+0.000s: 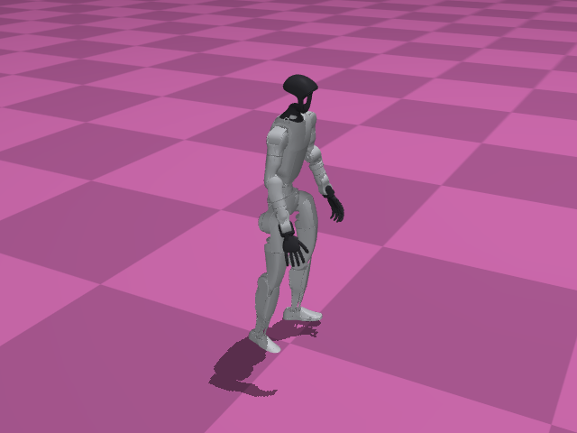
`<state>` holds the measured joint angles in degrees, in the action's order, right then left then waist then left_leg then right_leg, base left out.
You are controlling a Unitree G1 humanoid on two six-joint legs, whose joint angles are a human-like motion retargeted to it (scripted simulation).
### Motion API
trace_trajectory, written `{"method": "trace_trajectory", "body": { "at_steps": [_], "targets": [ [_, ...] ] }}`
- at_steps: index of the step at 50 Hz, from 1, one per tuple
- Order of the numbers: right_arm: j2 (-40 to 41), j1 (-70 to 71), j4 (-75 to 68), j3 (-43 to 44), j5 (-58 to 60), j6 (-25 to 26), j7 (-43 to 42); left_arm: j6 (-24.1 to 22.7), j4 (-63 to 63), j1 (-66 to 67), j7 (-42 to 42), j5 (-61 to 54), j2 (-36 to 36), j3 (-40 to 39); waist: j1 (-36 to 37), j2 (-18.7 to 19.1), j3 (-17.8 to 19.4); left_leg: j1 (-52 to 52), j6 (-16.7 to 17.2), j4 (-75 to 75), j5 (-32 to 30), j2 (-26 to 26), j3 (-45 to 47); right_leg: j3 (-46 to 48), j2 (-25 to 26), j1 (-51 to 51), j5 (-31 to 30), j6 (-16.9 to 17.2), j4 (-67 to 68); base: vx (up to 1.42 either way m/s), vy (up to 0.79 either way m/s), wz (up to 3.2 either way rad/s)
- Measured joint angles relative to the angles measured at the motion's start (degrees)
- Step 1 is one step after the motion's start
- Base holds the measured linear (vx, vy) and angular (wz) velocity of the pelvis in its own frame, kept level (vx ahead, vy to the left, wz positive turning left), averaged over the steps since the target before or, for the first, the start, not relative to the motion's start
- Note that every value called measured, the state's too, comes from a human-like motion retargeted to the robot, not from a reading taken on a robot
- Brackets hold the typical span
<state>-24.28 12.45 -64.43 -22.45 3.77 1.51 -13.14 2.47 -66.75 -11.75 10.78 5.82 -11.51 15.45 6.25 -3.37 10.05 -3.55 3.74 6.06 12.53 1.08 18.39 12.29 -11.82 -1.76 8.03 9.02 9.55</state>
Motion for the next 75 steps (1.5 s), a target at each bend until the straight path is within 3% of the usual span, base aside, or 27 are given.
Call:
{"method": "trace_trajectory", "body": {
  "at_steps": [4, 8, 12, 15, 19, 25, 33, 36, 45, 53, 58, 62, 66, 70, 75],
  "targets": [
    [0.3, 0.88, 0.6, 2.29, -1.43, -0.06, -0.82, 0.97, -3.25, 0.52, -0.53, 0.67, -0.67, -1.42, -0.41, -0.91, -1.06, 0.75, 0.54, 1.41, 1.81, -1.37, 9.06, 5.54, -0.69, 0.58, 0.49, 0.55, -0.56, -0.01, 0.02, 1.25],
    [0.75, 0.88, 2.73, 2.98, -1.57, -0.96, -1.18, 0.92, -5.71, 1.47, -0.86, 0.71, -1.43, -3.28, -0.4, -0.86, -2.13, 2.69, 2.61, -0.54, -0.97, -3.3, 15.28, 10.16, 0.27, 1.79, 0.89, 0.48, -1.71, 0.01, 0.07, 1.0],
    [1.2, 0.57, 5.07, 2.18, -0.85, -2.06, -1.36, 0.4, -6.62, 3.05, -1.28, -0.28, -2.13, -4.02, -0.39, -0.2, -2.22, 4.19, 5.24, -4.04, -2.76, -3.85, 12.27, 13.66, 1.38, 3.06, 1.81, -1.26, -0.6, 0.03, 0.11, 0.84],
    [1.77, 0.37, 6.33, 1.67, -0.53, -2.52, -1.47, 0.22, -6.77, 3.86, -1.48, -0.99, -2.76, -3.65, -0.96, 0.54, -1.5, 4.92, 5.97, -5.05, -2.83, -4.39, 8.34, 13.96, 1.72, 2.87, 2.75, -4.49, 3.57, 0.04, 0.11, 1.02],
    [2.78, -0.24, 6.97, 0.96, -0.12, -3.07, -1.37, -0.01, -6.87, 3.84, -1.22, -0.82, -3.6, -3.25, -2.15, 1.59, -0.24, 5.41, 5.97, -4.38, -2.82, -5.21, 2.72, 7.76, 2.54, -0.52, 5.83, -8.04, 13.57, 0.05, 0.07, 1.27],
    [3.49, -1.41, 6.58, -0.5, 1.78, -3.2, -0.08, -0.45, -4.9, 3.1, -0.91, -0.98, -3.89, -4.04, -3.5, 2.68, 0.8, 5.31, 5.68, -3.65, -2.94, -5.0, -6.34, -0.49, 4.3, -4.05, 8.09, -8.52, 18.0, 0.06, 0.01, 1.37],
    [3.96, -3.61, 6.18, -2.1, 3.02, -2.72, 0.26, -1.83, -1.31, 4.02, -0.27, -1.97, -3.18, -2.04, -5.17, 1.36, 0.97, 5.84, 5.02, -5.74, -4.76, -1.6, -18.61, -20.94, 8.72, -2.15, 3.53, -4.26, 4.97, 0.06, -0.09, 1.43],
    [4.07, -4.17, 6.04, -2.38, 3.57, -2.72, 0.29, -2.21, -1.71, 3.61, 0.17, -1.22, -2.53, -1.55, -4.53, 0.45, 0.9, 5.64, 5.16, -6.69, -5.93, -0.03, -22.49, -24.69, 8.9, -1.03, 0.0, -2.92, 1.66, 0.02, -0.14, 1.27],
    [2.22, -5.24, 4.93, -2.86, 5.13, -3.91, 1.91, -3.35, -1.57, 3.22, 0.37, 4.0, 0.21, -4.28, 0.89, 0.52, 0.55, 2.66, 4.23, -9.5, -8.31, 1.42, -29.73, -11.76, 5.53, 1.26, -2.13, -0.32, -3.02, -0.05, -0.15, 1.2],
    [1.57, -0.17, -0.81, -2.57, 4.78, -0.66, 0.83, -0.52, -1.16, 4.22, -1.57, 5.16, -0.88, -5.72, 1.14, -2.05, 1.03, -0.49, 0.34, -0.09, -1.06, 0.68, -3.5, 0.44, 0.86, 0.91, -1.37, 0.07, -2.62, -0.09, -0.08, 1.47],
    [1.78, 1.18, 0.41, 0.43, 2.77, -0.58, -0.75, 0.67, -3.21, 5.72, -1.68, 4.11, -1.72, -8.76, 0.04, -2.93, -0.2, 0.48, 1.08, 4.54, 3.16, -1.25, 5.94, 7.52, -0.21, 1.18, -0.79, 0.31, -2.94, -0.04, 0.01, 1.32],
    [1.62, 0.66, 4.41, 2.03, 1.46, -1.7, -1.23, 0.92, -4.4, 7.02, -1.43, 2.52, -1.96, -11.0, -1.34, -2.14, -1.55, 2.71, 2.7, 2.44, 1.91, -3.92, 12.22, 13.29, 0.53, 1.48, -0.29, 0.28, -2.65, -0.01, 0.08, 1.32],
    [1.38, 0.03, 7.3, 1.9, 1.19, -2.72, -0.56, 0.78, -5.31, 7.67, -1.89, 1.44, -1.82, -11.54, -2.2, -0.82, -1.8, 4.52, 4.73, -2.62, -0.65, -4.53, 10.03, 18.88, 1.43, 3.17, -0.18, -0.56, -2.32, 0.01, 0.13, 1.22],
    [1.55, -0.31, 7.74, 1.4, 1.41, -3.05, 0.18, 0.78, -5.47, 7.53, -2.52, 1.33, -1.9, -10.42, -2.32, 0.81, -0.73, 5.62, 5.63, -4.61, -1.04, -4.96, 3.54, 22.03, 1.29, 4.29, 0.51, -4.51, 2.29, 0.03, 0.15, 1.23],
    [2.65, -1.18, 6.58, 1.08, 1.99, -3.15, 0.39, 0.43, -4.89, 6.53, -1.95, 1.75, -2.32, -8.76, -2.44, 2.33, 0.93, 6.22, 5.46, -3.0, -0.73, -5.48, -4.19, 11.98, 1.03, -0.92, 4.71, -8.77, 17.4, 0.06, 0.11, 1.41]
  ]
}}
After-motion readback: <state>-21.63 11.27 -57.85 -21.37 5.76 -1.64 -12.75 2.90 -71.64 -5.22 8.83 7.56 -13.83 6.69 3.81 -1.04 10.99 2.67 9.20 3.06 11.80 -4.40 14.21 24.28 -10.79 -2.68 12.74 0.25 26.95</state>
